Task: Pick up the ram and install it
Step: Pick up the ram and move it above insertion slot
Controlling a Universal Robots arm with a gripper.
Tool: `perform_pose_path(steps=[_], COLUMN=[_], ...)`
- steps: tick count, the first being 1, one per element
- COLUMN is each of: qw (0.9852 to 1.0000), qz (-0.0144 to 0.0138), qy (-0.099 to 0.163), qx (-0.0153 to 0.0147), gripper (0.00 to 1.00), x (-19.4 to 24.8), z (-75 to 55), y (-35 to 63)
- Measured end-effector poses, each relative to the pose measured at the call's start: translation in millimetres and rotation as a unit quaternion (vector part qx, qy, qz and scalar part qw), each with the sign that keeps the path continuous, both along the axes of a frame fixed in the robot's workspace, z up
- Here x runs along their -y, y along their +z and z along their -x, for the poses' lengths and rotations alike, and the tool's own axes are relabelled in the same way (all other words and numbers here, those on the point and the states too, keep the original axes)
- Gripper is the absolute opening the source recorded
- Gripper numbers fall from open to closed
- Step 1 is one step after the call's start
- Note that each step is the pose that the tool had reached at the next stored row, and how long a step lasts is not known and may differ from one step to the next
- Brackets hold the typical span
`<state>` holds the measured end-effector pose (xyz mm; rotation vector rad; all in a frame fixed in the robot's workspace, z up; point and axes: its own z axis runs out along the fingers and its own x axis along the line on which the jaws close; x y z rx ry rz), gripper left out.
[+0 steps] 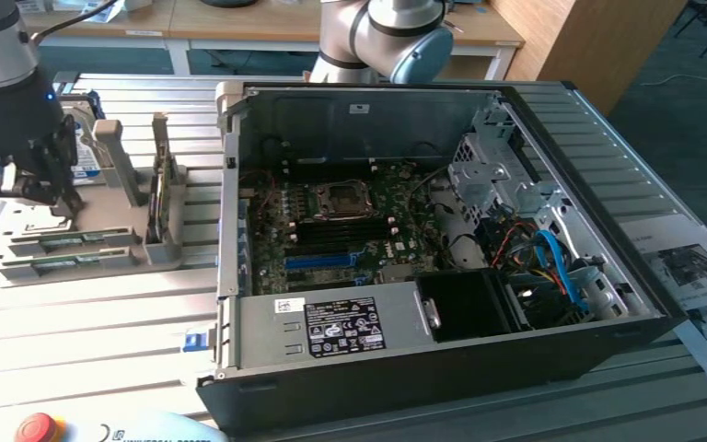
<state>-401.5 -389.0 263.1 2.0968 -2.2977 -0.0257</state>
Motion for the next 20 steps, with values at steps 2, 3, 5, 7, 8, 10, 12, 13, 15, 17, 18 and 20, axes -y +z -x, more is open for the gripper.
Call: perform_pose_path(steps=[2, 3, 5, 7, 8, 10, 12, 13, 15, 17, 18, 20], qw=[1.0000, 1.0000, 1.0000, 1.0000, 1.0000, 1.0000, 1.0000, 1.0000, 1.0000, 1.0000, 1.0000, 1.0000], qz=[0.0002, 0.0003, 0.0005, 0.0006, 0.0006, 0.0006, 0.0006, 0.0006, 0.0006, 0.0007, 0.0008, 0.0007], qy=[0.000, 0.000, 0.000, 0.000, 0.000, 0.000, 0.000, 0.000, 0.000, 0.003, 0.005, 0.008], qx=[0.0000, 0.0000, 0.0000, 0.0000, 0.0000, 0.0000, 0.0000, 0.0000, 0.0000, 0.0000, -0.0001, 0.0000], gripper=[0.24, 0.24, 0.24, 0.24, 0.24, 0.24, 0.24, 0.24, 0.24, 0.24, 0.24, 0.24], x=[2.2, 3.3, 5.2, 6.1, 6.1, 6.1, 6.2, 6.2, 6.2, 6.2, 6.2, 6.2], z=[0.0, 0.0, 0.0, 0.0, 0.0, 0.0, 0.0, 0.0, 0.0, 0.0, 0.0, -0.1], y=[0.0, 0.0, 0.0, 0.0, 0.0, 0.0, 0.0, -0.2, -0.9, -1.6, -1.8, -2.4])
